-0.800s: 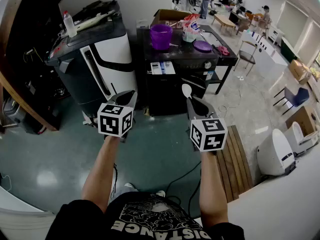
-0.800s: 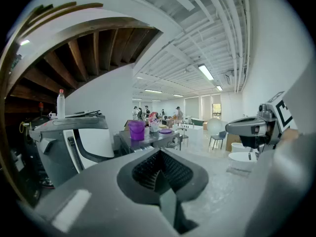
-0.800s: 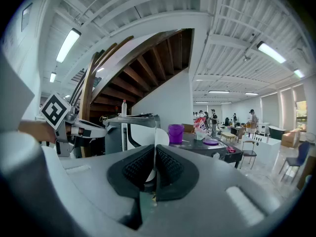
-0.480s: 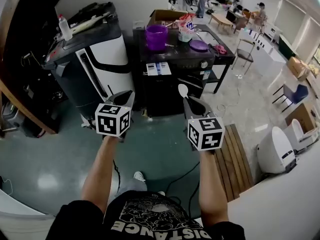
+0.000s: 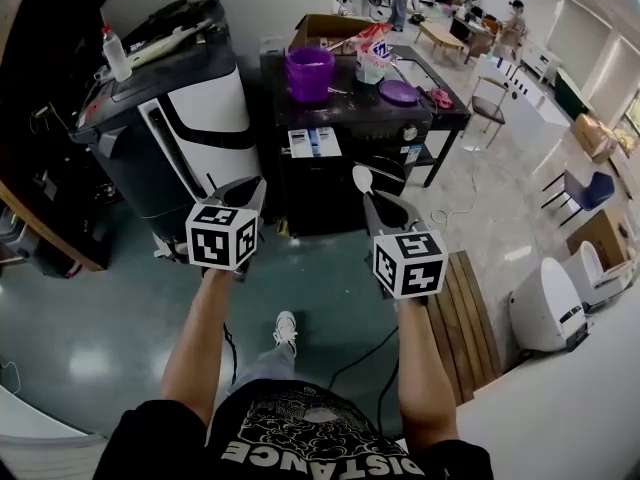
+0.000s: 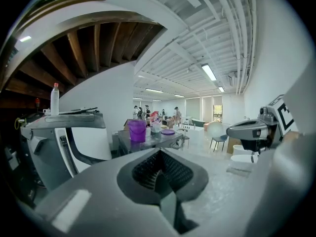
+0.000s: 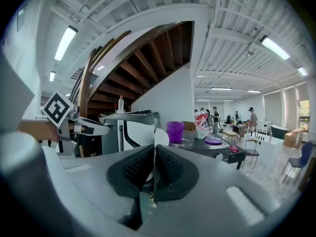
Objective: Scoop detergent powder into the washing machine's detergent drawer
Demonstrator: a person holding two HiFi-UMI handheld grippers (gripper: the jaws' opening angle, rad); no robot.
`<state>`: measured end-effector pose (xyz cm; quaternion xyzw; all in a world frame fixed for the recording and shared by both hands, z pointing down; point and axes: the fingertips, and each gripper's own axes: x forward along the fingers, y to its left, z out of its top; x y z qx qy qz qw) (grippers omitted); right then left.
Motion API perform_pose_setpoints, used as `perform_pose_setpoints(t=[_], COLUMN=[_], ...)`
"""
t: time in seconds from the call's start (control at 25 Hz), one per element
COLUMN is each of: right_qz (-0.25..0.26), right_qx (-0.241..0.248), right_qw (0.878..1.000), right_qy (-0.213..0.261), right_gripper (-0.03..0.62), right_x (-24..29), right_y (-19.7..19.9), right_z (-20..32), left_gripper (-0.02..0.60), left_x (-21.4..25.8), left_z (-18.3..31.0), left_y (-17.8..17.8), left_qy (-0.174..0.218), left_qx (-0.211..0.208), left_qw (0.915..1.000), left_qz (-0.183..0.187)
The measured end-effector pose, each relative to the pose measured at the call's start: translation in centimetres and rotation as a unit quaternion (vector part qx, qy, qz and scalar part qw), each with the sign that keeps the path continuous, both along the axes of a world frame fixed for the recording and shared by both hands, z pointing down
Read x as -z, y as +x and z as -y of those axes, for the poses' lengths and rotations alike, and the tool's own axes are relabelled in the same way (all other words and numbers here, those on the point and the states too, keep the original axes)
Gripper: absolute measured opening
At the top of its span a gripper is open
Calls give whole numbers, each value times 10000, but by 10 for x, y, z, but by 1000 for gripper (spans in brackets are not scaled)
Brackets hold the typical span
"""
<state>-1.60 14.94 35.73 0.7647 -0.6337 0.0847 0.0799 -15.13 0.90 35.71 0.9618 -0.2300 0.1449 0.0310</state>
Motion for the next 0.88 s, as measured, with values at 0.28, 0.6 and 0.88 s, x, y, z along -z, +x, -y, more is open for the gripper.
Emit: perform_pose_setpoints(t=[0.28,0.6,0.88], right_qz=[-72,-96,-98], right_qx=[30,-49,-93], right_qw=[9999,9995,9990], right_qy=[-119,-296,-428], right_gripper=[37,37,37], right_x=[-4,-2,0], right_y=[27,64,83], right_z=[63,140,199], left_gripper=[0,0,0], left_x=[-6,-6,-10], left_z=[65,146,203], left_y=[26,69,92], left_qy=[-64,-183,-280], left_qx=[42,-97,-217], left_qw=[10000,9998,9994], left_qz=[-59,-68,-47])
